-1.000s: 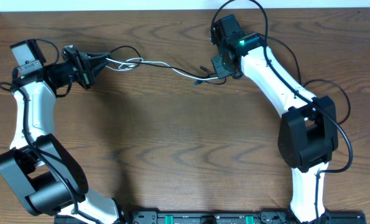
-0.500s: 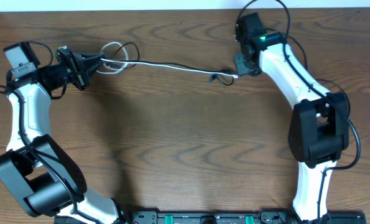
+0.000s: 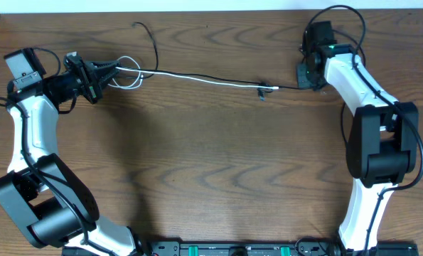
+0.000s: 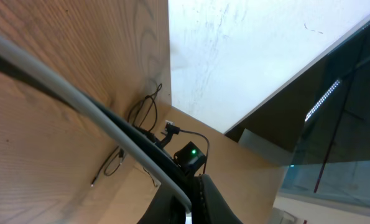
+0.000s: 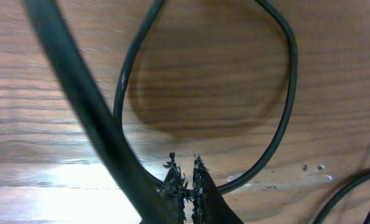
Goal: Untangle cables
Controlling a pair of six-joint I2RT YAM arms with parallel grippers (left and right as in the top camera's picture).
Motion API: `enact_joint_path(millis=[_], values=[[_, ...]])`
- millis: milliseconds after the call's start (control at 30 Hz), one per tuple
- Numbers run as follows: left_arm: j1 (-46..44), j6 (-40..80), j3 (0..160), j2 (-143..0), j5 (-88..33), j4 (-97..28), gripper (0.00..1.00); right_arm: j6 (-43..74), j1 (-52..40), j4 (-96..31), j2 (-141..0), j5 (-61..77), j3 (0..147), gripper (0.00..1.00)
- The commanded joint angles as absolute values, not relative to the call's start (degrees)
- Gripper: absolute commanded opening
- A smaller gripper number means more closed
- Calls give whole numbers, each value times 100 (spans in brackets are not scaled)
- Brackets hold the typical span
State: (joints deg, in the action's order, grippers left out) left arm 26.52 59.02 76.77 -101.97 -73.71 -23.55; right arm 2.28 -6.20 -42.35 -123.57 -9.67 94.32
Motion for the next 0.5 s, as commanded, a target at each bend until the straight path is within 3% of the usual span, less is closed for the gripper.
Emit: enact_joint_path(millis=[0,267,467], values=[[2823,5760,7682,-10018,-7432,-2305,7,134,-209,-4246,-12206,-1557,9351,1],[2823,5728,7682,-10018,-7430,-2307,7,762,340,-4353,-12206,-1697,9347,1],[2816,5382,7682,-10018,-7391,-2394,7,808,528,-4348,-12206,-1035,9330,1]])
